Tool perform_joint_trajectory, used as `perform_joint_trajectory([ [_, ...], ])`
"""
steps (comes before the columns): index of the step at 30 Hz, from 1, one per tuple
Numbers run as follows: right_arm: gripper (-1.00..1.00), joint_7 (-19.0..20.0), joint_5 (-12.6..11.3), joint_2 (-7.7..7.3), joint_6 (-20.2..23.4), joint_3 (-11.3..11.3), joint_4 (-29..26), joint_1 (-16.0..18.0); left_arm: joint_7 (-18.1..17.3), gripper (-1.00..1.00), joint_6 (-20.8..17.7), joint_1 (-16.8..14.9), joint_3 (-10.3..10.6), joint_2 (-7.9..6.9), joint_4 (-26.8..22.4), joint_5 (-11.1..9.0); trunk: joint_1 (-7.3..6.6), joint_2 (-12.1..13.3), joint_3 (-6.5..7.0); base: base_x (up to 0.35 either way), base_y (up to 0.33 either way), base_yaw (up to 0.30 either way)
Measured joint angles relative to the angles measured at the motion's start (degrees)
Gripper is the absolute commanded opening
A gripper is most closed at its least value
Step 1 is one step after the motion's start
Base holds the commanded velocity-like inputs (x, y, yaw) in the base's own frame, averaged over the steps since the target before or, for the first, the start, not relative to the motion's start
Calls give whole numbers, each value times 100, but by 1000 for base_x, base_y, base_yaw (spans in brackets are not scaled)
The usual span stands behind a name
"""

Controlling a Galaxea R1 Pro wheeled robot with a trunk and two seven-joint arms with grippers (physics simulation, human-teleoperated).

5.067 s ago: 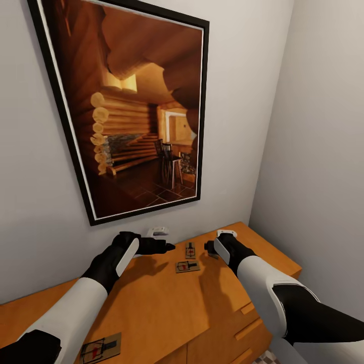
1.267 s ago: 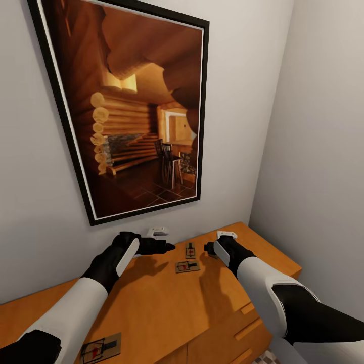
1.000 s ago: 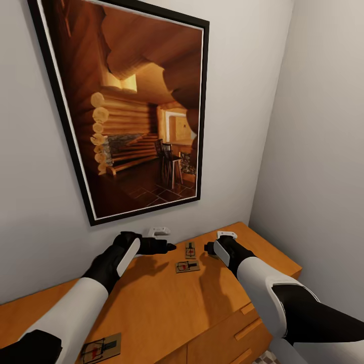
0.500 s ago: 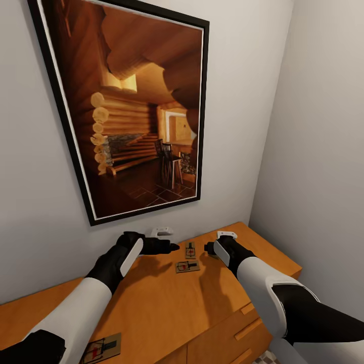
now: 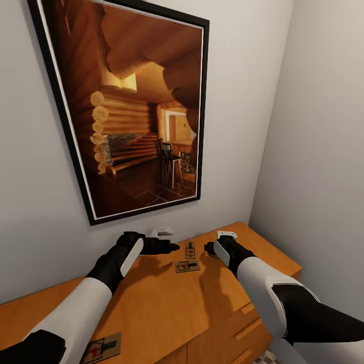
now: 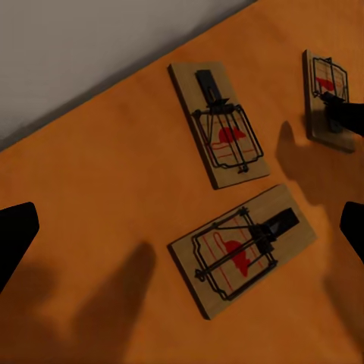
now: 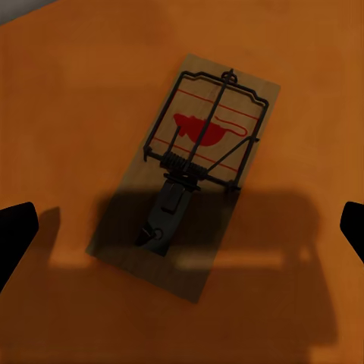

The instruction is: Take the four mousetraps from the cabinet in the bathroom and place them on the bathroom floor. Make sure all four end up on the same floor surface, and ensure that at least two of them are either under or directly next to the same bathroom sink.

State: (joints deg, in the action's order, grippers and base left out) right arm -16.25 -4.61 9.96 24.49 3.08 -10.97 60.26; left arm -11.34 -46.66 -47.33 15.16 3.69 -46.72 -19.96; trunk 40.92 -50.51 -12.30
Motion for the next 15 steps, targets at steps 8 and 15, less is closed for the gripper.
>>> perform_joint_trajectory([
  [8,100,0,0,0,0,-2,0,0,-2,100,-2,0,5,0,0,0,154,-283,-126,0,0,0],
  [15,100,0,2,0,0,-2,0,0,-2,100,-6,0,3,1,0,-3,155,-283,-126,0,0,0],
])
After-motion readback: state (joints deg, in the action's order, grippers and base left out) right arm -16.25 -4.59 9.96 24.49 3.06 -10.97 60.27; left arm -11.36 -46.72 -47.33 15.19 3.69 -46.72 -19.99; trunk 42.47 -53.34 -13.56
